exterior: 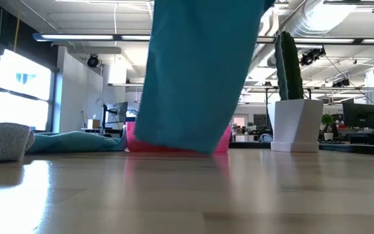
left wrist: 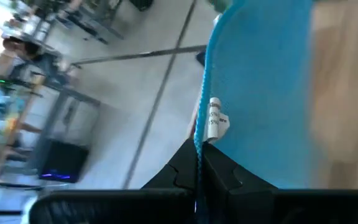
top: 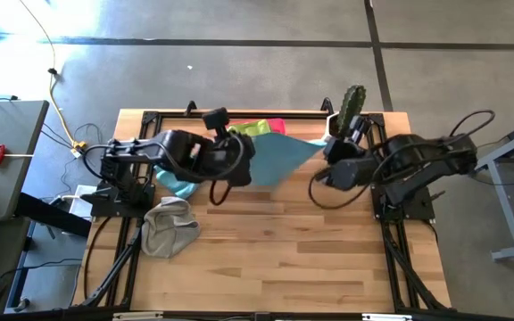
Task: Fold microfiber towels
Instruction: Fold the bottom blue microfiber cloth
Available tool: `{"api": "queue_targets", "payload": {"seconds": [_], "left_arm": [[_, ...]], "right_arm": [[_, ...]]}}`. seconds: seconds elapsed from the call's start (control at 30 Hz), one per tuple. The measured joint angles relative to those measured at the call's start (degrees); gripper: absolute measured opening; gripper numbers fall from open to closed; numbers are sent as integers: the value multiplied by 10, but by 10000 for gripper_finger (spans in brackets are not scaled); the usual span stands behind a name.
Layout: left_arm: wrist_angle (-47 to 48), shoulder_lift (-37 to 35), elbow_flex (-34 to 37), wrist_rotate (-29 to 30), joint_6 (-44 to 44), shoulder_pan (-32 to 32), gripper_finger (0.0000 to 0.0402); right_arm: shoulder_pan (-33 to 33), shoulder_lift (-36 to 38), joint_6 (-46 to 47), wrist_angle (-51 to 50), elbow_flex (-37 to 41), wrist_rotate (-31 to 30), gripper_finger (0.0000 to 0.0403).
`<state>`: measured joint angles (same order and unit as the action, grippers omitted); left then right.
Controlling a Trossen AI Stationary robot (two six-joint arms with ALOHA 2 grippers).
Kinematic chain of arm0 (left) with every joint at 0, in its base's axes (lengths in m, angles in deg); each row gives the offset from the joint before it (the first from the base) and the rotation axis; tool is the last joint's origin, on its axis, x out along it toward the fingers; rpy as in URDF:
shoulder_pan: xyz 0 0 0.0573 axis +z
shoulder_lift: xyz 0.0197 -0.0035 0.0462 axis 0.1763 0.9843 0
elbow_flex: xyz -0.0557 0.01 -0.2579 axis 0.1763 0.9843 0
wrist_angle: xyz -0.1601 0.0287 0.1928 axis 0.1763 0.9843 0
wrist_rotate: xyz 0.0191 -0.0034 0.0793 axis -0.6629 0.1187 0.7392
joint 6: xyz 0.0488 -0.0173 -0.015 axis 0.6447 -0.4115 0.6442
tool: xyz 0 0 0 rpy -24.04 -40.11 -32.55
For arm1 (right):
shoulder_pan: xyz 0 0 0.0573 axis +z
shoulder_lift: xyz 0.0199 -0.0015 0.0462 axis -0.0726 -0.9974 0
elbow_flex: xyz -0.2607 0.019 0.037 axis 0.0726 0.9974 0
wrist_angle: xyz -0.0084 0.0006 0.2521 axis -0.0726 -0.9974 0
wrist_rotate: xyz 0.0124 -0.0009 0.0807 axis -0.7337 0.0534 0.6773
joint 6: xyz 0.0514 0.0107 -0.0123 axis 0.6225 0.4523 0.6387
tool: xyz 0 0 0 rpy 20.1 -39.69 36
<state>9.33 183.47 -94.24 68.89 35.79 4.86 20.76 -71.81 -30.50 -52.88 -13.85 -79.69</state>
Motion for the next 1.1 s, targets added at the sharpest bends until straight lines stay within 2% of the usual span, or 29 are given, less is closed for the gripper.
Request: {"api": "queue_targets", "payload": {"seconds": [0.07, 0.2, 0.27, 0.3, 0.37, 0.47, 0.6, 0.73, 0.97, 1.1], "left_arm": [[1, -1, -15, -65, -7, 1, 0], [6, -1, -19, -285, -27, -1, 0], [15, -1, -19, -334, -33, -4, 0], [14, -2, -19, -331, -38, -7, 0], [18, -2, -19, -289, -48, -14, 0], [25, -2, -18, -215, -58, -21, 0], [28, -3, -18, -204, -54, -26, 0], [28, -7, -18, -180, -18, -26, 0], [28, -7, -18, -38, 52, 3, 0], [28, -7, -18, 23, 61, 18, 0]], "right_arm": [[-4, -1, -2, 1, -14, 67, 0], [0, -1, 19, 5, -31, 222, 0], [9, -1, 38, 3, -37, 222, 0], [15, 0, 47, 3, -38, 200, 0], [27, -1, 66, 2, -38, 168, 0], [41, -1, 51, 4, -38, 208, 0], [54, -1, 65, -4, -38, 176, 0], [54, -1, 25, -9, -37, 128, 0], [7, -1, -87, -9, -37, -2, 0], [-25, -1, -118, -1, -37, -26, 0]]}}
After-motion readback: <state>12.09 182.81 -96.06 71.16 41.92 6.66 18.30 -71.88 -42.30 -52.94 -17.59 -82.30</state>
